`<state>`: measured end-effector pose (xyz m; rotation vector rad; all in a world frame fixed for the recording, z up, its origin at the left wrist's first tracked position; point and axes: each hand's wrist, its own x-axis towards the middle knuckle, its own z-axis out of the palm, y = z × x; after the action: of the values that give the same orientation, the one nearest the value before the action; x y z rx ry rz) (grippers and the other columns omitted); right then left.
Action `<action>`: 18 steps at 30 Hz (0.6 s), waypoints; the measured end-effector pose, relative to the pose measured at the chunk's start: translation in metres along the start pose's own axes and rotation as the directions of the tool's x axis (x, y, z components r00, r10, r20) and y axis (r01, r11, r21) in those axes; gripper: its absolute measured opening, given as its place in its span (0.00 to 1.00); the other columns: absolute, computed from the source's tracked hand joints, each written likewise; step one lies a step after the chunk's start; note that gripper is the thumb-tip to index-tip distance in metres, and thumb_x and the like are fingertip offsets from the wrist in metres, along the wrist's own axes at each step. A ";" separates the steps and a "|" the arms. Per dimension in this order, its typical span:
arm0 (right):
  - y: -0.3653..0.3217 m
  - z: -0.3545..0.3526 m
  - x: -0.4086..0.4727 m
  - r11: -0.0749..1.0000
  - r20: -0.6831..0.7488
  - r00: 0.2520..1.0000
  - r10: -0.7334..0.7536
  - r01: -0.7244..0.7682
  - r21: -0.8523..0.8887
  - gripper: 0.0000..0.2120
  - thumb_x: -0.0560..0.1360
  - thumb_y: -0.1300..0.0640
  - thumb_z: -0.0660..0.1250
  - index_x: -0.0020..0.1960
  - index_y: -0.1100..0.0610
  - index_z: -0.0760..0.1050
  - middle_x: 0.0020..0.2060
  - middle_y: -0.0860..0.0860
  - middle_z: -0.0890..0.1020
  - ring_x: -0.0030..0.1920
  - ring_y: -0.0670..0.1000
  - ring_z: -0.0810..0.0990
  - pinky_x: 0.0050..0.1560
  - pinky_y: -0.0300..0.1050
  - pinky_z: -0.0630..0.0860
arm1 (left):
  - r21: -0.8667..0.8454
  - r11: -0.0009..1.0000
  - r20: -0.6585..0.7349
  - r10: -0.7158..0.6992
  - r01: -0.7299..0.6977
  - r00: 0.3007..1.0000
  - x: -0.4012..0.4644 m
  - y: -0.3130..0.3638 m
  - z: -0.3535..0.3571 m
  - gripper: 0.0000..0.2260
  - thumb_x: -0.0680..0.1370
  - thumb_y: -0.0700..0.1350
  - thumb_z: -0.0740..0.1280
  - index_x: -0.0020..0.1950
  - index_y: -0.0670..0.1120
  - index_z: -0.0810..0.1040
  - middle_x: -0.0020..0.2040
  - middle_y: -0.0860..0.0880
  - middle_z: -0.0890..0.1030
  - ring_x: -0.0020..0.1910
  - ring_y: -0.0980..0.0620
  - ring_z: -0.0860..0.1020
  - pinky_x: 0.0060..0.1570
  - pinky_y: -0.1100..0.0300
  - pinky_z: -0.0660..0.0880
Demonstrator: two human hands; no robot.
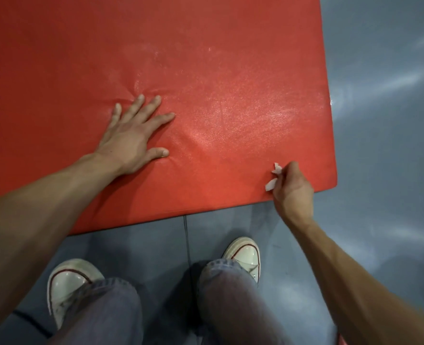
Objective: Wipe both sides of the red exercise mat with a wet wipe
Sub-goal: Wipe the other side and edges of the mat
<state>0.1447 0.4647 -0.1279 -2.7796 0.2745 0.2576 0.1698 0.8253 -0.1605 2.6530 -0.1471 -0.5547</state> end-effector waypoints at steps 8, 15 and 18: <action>-0.039 0.035 -0.054 0.903 0.330 0.840 -0.430 0.397 0.165 0.08 0.77 0.62 0.65 0.45 0.50 0.69 0.38 0.41 0.79 0.40 0.43 0.79 0.40 0.43 0.75 | 0.018 1.000 0.028 0.003 -0.003 1.000 -0.006 0.000 -0.009 0.36 0.79 0.58 0.69 0.82 0.60 0.56 0.85 0.53 0.47 0.83 0.48 0.44 0.80 0.41 0.45; 0.043 -0.005 -0.022 0.995 0.028 0.998 0.056 -0.053 -0.084 0.04 0.81 0.60 0.62 0.49 0.59 0.68 0.35 0.63 0.80 0.37 0.70 0.78 0.35 0.49 0.62 | 0.036 0.991 -0.131 -0.124 0.130 0.984 -0.068 -0.043 -0.006 0.26 0.81 0.57 0.64 0.79 0.55 0.66 0.83 0.45 0.59 0.81 0.39 0.55 0.80 0.39 0.52; 0.007 0.023 -0.048 0.999 0.066 0.997 0.031 -0.032 0.026 0.02 0.80 0.62 0.63 0.49 0.59 0.70 0.34 0.62 0.80 0.35 0.67 0.78 0.34 0.48 0.62 | -0.085 0.972 -0.216 -0.231 0.218 0.949 -0.088 -0.036 0.015 0.27 0.80 0.57 0.57 0.80 0.54 0.66 0.83 0.45 0.58 0.82 0.40 0.54 0.80 0.39 0.49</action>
<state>0.0937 0.4737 -0.1418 -2.7364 0.3035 0.3501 0.0839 0.8684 -0.1564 2.6665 0.2383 -0.3177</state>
